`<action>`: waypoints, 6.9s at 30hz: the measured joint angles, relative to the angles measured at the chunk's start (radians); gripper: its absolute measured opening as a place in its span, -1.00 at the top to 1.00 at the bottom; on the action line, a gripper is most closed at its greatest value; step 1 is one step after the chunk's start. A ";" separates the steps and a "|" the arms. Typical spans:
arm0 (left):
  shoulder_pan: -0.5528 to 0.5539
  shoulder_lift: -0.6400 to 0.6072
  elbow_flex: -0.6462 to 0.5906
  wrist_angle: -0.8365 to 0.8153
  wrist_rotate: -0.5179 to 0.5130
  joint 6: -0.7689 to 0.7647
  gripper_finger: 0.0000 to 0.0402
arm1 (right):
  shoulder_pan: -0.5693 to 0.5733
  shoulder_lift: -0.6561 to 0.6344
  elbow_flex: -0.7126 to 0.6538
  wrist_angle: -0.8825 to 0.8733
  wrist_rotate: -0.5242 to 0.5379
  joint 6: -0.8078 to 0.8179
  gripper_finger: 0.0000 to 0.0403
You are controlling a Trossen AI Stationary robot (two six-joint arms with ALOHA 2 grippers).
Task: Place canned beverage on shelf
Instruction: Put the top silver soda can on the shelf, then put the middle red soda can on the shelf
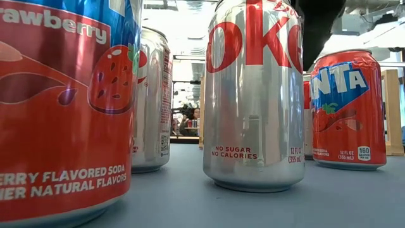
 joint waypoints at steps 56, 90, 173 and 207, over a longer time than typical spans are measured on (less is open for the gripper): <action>0.000 0.000 0.000 -0.018 -0.001 -0.002 -0.89 | -0.074 0.150 0.000 0.028 -0.119 -0.250 -0.22; 0.000 0.000 0.000 -0.035 -0.008 -0.004 -0.89 | -0.763 0.049 0.178 -0.039 0.011 -0.898 -0.06; 0.002 0.000 0.000 -0.030 -0.087 0.023 -0.89 | -0.991 0.436 0.396 -0.003 -0.184 -1.191 -0.45; 0.002 0.000 0.000 -0.030 -0.077 0.023 -0.89 | -0.860 0.149 0.609 -0.277 -0.333 -0.923 -0.67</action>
